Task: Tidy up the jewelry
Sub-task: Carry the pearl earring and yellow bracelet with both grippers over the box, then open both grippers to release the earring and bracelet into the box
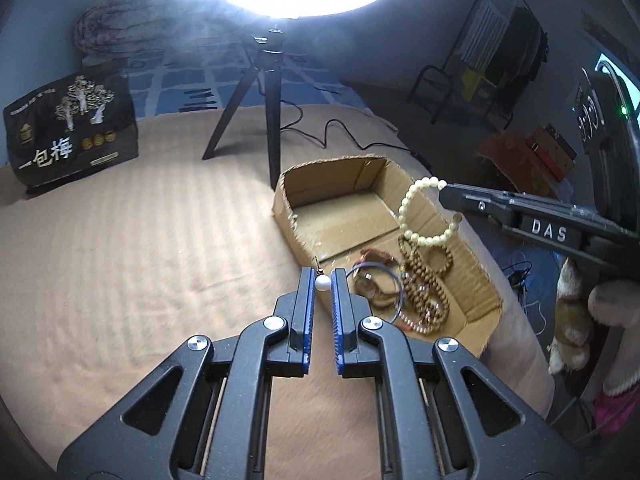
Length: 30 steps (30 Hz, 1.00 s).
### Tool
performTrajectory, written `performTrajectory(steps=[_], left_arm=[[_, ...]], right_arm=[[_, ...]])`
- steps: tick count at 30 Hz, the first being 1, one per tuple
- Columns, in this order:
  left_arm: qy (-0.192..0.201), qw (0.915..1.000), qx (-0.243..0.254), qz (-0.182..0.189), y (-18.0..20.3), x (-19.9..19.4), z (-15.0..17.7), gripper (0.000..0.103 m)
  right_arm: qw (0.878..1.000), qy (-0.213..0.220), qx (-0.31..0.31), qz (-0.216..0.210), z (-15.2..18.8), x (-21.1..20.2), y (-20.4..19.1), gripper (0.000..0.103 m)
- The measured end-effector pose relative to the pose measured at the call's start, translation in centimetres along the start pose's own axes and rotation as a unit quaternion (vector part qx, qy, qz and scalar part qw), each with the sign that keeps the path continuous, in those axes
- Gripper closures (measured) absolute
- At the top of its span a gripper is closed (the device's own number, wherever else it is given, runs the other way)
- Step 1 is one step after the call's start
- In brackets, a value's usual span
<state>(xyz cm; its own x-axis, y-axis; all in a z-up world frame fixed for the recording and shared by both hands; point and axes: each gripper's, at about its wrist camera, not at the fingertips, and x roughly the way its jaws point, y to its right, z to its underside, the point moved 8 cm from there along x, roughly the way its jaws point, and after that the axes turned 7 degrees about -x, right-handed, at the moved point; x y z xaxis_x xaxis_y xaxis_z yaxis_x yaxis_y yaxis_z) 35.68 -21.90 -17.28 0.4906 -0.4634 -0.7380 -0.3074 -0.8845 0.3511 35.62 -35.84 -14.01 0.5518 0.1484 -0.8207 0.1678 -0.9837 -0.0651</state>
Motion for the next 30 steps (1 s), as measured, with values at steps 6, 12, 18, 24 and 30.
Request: performTrajectory(steps=[6,12,18,24,30], left_arm=[[-0.002,1.0000,0.004,0.003,1.2,2.4,-0.9,0.097],[-0.009,0.9999,0.002,0.007,1.8,4.4,-1.6,0.097],[-0.008,0.9999,0.000,0.006,2.0,5.6,-2.2,0.097],[-0.017,0.9998,-0.001,0.009,2.1,6.7,-2.2,0.097],[-0.009,0.9999,-0.003,0.006,2.3,7.0,-2.7,0.097]], right_arm=[[1.000,-0.006,0.003,0.005,0.0,1.4,1.3,0.097],[1.000,-0.011,0.010,0.009,0.1,2.5,2.5,0.097],[1.000,-0.014,0.018,0.011,0.1,3.4,3.5,0.097],[1.000,-0.017,0.022,0.009,0.1,3.9,4.0,0.097],[1.000,-0.017,0.020,0.011,0.2,3.9,4.1,0.097]])
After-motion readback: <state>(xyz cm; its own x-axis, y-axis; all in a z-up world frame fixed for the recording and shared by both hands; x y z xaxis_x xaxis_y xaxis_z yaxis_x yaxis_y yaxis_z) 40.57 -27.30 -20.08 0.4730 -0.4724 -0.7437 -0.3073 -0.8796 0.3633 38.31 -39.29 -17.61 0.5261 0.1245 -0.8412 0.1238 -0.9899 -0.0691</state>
